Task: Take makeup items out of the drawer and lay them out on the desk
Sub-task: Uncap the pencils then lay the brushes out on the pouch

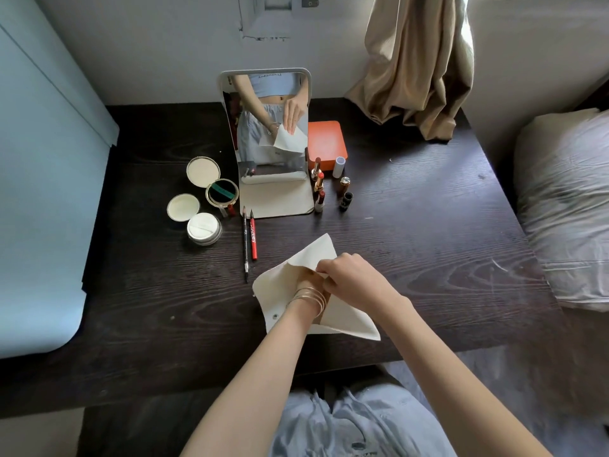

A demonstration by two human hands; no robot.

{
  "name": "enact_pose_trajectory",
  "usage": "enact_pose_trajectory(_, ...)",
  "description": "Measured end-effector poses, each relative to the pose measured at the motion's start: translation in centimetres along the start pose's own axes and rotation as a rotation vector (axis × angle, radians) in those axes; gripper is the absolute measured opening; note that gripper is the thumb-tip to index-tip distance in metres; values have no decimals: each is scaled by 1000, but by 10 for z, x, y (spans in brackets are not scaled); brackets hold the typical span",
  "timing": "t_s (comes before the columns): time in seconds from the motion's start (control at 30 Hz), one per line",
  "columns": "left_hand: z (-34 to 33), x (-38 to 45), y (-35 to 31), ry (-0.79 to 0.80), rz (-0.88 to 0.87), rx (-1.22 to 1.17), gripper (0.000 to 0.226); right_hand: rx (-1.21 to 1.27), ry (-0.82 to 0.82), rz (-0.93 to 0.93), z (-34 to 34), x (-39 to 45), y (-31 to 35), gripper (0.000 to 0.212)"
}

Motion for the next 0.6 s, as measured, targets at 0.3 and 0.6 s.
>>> enact_pose_trajectory(0.3, -5, -18, -17, 16, -381, 976, 39, 234, -121, -91, -2, -9, -13, 24)
enact_pose_trajectory(0.6, -7, -2, 7, 92, -113, 630, 80, 921, -196, -514, -56, -18, -86, 32)
Point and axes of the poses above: each hand's wrist, its own x-axis towards the middle knuckle, its own z-axis out of the back of the hand, y = z × x, the point moved 10 cm from there along x, towards the middle knuckle, and after that the axes turned 4 degrees about z, right-handed, at the moved point
